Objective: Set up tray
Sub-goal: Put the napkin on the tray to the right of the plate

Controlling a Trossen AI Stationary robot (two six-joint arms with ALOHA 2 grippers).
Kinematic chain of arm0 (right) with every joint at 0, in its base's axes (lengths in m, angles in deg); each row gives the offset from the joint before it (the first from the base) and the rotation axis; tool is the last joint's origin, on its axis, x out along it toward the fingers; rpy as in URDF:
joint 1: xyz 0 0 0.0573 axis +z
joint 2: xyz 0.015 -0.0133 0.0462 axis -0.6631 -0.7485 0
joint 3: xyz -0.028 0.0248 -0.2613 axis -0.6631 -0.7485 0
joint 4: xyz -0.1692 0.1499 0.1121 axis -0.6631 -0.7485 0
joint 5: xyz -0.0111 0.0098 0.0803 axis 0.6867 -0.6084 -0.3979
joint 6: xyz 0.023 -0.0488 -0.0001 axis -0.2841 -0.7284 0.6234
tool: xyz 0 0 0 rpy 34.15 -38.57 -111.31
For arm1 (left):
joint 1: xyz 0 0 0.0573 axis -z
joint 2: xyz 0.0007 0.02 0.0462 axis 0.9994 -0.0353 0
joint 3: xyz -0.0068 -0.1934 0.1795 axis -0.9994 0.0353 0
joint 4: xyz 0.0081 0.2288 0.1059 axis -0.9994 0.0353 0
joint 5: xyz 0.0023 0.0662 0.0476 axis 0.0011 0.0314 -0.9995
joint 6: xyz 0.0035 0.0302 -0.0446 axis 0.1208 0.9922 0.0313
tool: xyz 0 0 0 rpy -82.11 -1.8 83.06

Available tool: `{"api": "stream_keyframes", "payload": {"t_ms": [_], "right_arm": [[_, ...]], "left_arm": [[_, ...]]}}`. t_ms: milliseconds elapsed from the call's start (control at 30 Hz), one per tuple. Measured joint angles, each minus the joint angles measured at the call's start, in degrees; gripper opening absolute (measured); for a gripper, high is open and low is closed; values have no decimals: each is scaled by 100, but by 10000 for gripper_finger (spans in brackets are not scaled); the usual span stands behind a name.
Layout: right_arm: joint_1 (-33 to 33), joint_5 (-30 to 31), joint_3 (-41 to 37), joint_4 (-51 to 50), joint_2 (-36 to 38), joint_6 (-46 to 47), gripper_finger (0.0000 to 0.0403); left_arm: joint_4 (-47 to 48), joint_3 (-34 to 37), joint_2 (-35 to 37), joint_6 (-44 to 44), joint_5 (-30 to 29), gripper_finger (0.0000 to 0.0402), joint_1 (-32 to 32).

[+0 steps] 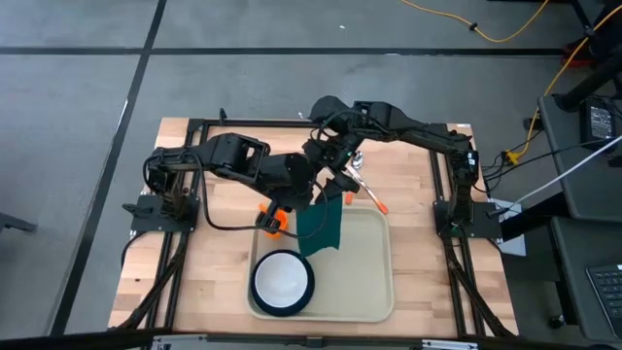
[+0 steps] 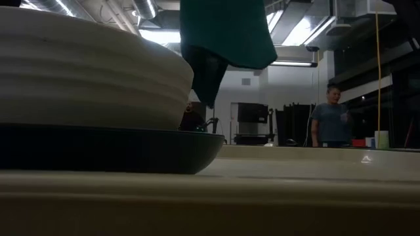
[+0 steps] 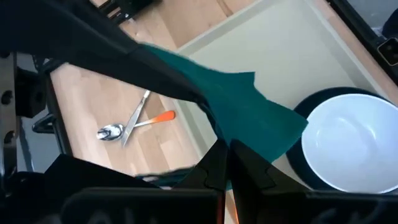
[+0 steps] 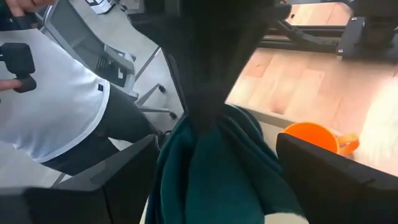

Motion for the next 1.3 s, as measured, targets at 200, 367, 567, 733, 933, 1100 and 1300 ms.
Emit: {"api": "stream_keyframes", "payload": {"t_ms": [200, 367, 567, 733, 933, 1100, 1300], "right_arm": [[2, 187, 11, 26, 0, -65, 332], [-5, 332, 13, 170, -7, -144, 332], [-20, 336, 11, 173, -66, -157, 332], [-49, 449, -23, -62, -275, -165, 332], [-33, 208, -22, -84, -313, -201, 332], [-37, 124, -17, -188, -313, -197, 332], [-37, -240, -11, -582, -310, -452, 332]], "left_arm": [[-152, 2, -5, -1, 41, 1, 0], [-309, 4, -9, 5, 73, 1, 28], [-358, 8, -9, 0, 60, 1, 80], [-481, -4, 4, 16, -197, 1, 162], [-407, -4, 7, -50, -303, 1, 177], [-316, -4, 7, -60, -277, 1, 173], [-265, -4, 4, -28, -248, 1, 162]]}}
